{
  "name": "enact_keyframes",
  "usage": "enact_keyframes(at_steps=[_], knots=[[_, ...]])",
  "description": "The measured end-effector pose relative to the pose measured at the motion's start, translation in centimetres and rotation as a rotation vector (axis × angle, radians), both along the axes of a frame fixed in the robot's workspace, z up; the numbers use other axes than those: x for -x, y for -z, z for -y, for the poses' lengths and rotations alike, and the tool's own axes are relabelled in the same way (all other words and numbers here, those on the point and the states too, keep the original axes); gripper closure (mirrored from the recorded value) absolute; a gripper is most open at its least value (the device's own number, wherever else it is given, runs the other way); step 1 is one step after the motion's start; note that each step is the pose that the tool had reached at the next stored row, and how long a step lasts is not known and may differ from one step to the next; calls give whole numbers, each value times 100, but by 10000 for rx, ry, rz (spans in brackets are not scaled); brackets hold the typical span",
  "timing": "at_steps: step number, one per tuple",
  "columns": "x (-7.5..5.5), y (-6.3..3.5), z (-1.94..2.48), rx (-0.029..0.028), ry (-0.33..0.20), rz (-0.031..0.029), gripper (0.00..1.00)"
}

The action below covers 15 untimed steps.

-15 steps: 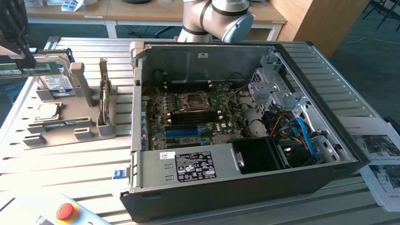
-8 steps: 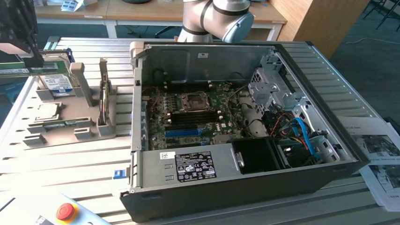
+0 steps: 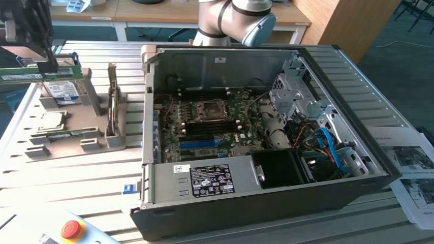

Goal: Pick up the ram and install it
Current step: 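Pick up the ram and move it above insertion slot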

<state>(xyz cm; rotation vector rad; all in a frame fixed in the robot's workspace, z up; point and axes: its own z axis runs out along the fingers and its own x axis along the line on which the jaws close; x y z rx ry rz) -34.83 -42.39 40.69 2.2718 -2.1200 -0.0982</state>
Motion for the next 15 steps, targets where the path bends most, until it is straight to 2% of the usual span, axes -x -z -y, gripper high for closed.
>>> enact_keyframes(at_steps=[15], knots=[[-357, -1, 0, 5, 0, -107, 88]])
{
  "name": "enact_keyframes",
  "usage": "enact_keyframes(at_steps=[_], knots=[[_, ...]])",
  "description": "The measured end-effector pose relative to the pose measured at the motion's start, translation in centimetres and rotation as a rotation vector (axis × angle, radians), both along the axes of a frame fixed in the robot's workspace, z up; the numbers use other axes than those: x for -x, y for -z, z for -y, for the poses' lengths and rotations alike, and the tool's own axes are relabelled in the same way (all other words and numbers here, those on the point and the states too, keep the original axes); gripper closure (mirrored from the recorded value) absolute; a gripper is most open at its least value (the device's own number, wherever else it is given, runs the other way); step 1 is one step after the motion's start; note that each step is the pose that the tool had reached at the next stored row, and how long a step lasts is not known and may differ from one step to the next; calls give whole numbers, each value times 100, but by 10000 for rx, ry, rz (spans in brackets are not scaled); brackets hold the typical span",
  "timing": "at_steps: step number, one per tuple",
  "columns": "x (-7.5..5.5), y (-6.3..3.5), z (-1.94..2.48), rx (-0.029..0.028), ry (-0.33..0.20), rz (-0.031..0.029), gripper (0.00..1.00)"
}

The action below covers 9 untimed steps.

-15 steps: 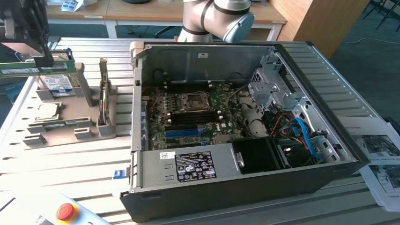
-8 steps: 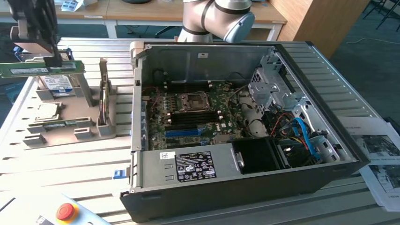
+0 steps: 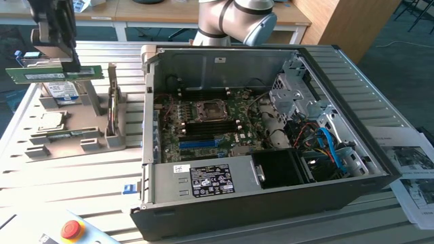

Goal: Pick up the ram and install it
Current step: 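Pick up the ram and move it above insertion slot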

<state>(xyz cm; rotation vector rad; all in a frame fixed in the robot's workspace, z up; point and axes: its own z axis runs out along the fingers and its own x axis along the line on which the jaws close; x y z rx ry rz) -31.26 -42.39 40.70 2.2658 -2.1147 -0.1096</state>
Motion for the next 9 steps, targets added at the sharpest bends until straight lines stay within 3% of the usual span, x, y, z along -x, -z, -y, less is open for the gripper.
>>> enact_keyframes(at_steps=[9], knots=[[-222, -2, 0, 17, 1, -94, 88]])
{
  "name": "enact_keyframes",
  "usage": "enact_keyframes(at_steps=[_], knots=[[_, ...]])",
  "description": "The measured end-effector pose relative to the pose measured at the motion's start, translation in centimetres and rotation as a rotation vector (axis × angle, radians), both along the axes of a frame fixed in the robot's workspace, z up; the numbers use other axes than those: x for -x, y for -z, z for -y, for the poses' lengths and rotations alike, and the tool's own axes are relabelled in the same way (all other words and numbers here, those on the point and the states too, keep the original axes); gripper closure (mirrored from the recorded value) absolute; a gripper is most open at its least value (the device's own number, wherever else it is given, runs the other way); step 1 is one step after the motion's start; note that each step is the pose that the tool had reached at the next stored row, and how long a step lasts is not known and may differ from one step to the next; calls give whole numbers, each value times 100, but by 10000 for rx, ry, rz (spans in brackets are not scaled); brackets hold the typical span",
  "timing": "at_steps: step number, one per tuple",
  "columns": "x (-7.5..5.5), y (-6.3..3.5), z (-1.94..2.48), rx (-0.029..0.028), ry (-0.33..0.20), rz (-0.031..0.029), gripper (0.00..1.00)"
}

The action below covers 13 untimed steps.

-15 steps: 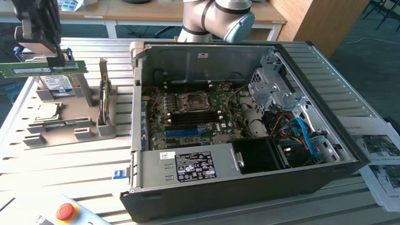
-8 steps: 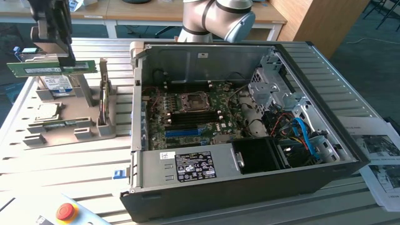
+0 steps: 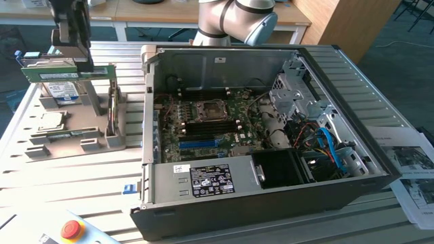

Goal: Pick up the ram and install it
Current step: 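Pick up the ram and move it above insertion slot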

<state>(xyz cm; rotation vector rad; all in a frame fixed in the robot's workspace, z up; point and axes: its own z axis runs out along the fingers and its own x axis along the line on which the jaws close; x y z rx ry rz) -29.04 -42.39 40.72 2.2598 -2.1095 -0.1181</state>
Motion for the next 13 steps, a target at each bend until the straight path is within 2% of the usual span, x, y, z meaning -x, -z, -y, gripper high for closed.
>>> enact_keyframes(at_steps=[13], knots=[[-318, -7, 0, 35, -1, -165, 88]])
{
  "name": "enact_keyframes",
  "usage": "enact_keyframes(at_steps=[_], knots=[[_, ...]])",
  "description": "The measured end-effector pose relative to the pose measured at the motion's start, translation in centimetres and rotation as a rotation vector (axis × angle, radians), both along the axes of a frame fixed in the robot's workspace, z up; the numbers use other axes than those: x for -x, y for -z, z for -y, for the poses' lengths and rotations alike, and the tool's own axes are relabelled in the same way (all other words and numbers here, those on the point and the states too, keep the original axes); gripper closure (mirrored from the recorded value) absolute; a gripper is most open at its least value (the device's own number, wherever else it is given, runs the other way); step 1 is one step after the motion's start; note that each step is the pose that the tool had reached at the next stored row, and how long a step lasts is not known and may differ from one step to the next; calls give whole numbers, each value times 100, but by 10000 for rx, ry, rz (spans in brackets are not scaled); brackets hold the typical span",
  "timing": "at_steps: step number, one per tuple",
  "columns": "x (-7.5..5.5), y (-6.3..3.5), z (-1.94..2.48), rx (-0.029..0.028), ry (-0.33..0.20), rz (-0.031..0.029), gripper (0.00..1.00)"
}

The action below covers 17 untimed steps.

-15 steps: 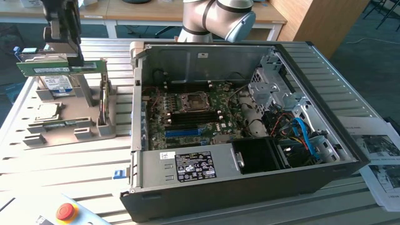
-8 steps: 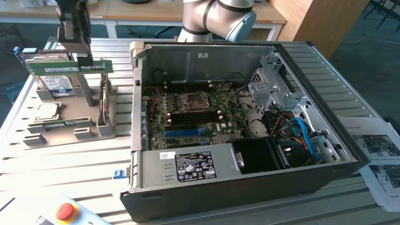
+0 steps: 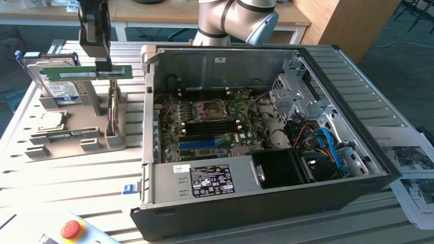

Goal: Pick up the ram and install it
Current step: 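Pick up the ram and move it above insertion slot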

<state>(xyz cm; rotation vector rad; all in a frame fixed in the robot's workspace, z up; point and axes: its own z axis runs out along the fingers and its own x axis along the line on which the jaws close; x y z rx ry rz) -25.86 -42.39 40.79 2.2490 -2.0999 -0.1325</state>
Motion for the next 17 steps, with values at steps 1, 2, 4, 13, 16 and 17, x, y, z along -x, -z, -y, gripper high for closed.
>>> enact_keyframes(at_steps=[1, 2, 4, 13, 16, 17], knots=[[-23, -1, 0, 3, 0, -14, 88], [-48, -2, 0, 6, 1, -31, 88], [-95, -3, 0, 12, 1, -62, 88], [-312, -11, 0, 29, 1, -204, 88], [-386, -14, 0, 36, 0, -255, 88], [-409, -15, 0, 38, -1, -271, 88]])
